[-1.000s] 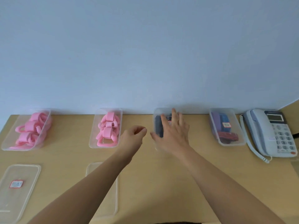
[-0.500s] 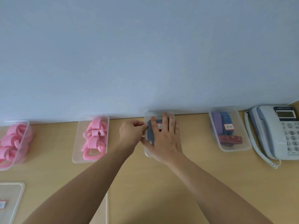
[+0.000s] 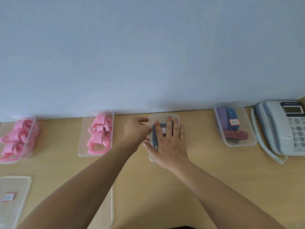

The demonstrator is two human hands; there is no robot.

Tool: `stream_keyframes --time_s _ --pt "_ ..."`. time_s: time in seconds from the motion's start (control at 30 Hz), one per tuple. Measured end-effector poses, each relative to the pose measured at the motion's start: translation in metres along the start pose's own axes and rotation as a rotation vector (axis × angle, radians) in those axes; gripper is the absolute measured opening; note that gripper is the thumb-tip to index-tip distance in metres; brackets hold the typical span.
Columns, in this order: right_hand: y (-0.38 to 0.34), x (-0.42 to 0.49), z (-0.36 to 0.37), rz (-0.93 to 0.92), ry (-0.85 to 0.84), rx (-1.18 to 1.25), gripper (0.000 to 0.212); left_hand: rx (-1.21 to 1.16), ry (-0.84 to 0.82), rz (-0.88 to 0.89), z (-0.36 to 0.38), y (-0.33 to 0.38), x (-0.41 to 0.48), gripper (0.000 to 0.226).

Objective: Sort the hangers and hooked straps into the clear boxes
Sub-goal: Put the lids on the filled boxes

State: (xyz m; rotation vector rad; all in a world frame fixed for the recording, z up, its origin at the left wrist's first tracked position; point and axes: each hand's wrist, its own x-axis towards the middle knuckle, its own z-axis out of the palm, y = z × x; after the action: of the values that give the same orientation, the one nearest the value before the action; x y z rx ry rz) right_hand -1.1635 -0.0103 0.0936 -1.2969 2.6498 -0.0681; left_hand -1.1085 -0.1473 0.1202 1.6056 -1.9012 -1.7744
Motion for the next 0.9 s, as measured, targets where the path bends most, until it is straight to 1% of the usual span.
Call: stream_keyframes --time_s 0.1,0.2,0.27,0.33,0.43,0.6,0.8,0.9 --pt "0.001 0.000 0.000 0.001 0.004 -0.008 0.094 -0.092 0.036 -0.012 0.004 0.006 0.005 0.015" --pt "0.002 0.000 0.000 -0.003 -0.004 0.002 0.095 -0.230 -0.040 -0.159 0.002 0.013 0.013 0.012" --pt "0.003 0.003 -0.002 0.002 -0.007 0.041 0.097 -0.230 -0.077 -0.217 0.004 0.019 0.019 0.008" --pt "0.007 0.008 -0.007 0.002 -0.011 0.064 0.098 -0.169 -0.062 -0.217 0.009 0.023 0.023 0.008" --pt "0.011 0.012 -0.012 -0.008 0.031 0.043 0.097 -0.105 -0.047 -0.196 0.012 0.023 0.025 0.012" --pt "0.012 0.015 0.000 0.012 0.000 0.030 0.109 -0.190 -0.069 -0.257 0.011 0.017 0.031 0.013" --pt "0.012 0.016 -0.010 0.001 -0.046 0.017 0.108 -0.203 -0.046 -0.210 0.011 0.024 0.025 0.008" --pt "0.013 -0.002 -0.005 0.008 0.008 0.066 0.109 -0.221 -0.011 -0.205 0.014 0.022 0.024 0.005"
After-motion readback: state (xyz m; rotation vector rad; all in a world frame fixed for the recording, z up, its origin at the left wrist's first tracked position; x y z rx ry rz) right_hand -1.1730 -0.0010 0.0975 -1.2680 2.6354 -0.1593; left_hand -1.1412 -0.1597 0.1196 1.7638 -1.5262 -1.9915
